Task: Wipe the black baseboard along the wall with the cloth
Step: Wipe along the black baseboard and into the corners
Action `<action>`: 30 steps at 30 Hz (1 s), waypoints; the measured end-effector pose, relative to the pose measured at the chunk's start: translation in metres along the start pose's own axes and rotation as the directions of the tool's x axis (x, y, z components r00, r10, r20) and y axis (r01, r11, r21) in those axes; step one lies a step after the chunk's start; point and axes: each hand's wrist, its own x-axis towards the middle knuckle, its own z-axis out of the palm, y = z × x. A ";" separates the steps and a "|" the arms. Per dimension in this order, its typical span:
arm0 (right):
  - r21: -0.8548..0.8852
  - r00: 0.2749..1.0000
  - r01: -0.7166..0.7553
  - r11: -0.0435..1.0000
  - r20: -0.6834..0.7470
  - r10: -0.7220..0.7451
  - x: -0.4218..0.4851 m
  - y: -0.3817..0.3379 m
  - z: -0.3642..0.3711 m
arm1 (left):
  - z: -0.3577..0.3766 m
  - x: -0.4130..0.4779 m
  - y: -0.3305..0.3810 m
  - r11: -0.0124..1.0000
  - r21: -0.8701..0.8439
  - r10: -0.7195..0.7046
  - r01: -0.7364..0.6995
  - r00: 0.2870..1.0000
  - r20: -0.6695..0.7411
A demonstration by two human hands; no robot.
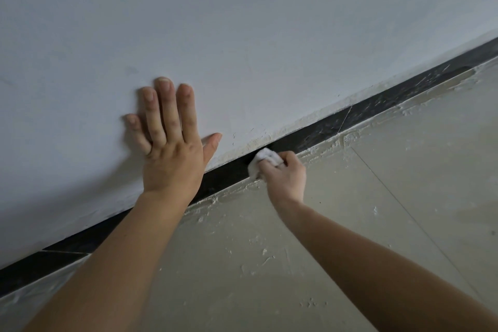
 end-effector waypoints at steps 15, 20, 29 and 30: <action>-0.033 0.989 -0.146 0.989 0.025 0.147 -0.008 0.008 -0.002 | 0.005 0.000 0.000 1.000 -0.006 0.016 -0.016 1.000 -0.022; 0.039 0.977 -0.204 0.978 -0.047 0.206 0.002 0.006 0.010 | 0.002 0.001 0.008 0.997 -0.062 -0.037 0.036 0.999 -0.016; 0.080 0.926 -0.222 0.972 -0.296 0.236 0.044 -0.004 -0.042 | -0.008 0.006 0.028 0.969 -0.246 -0.003 0.010 1.000 0.031; 0.095 0.924 -0.241 0.966 -0.281 0.258 0.041 -0.004 -0.045 | -0.011 0.010 0.033 0.955 -0.296 0.044 -0.035 0.999 0.024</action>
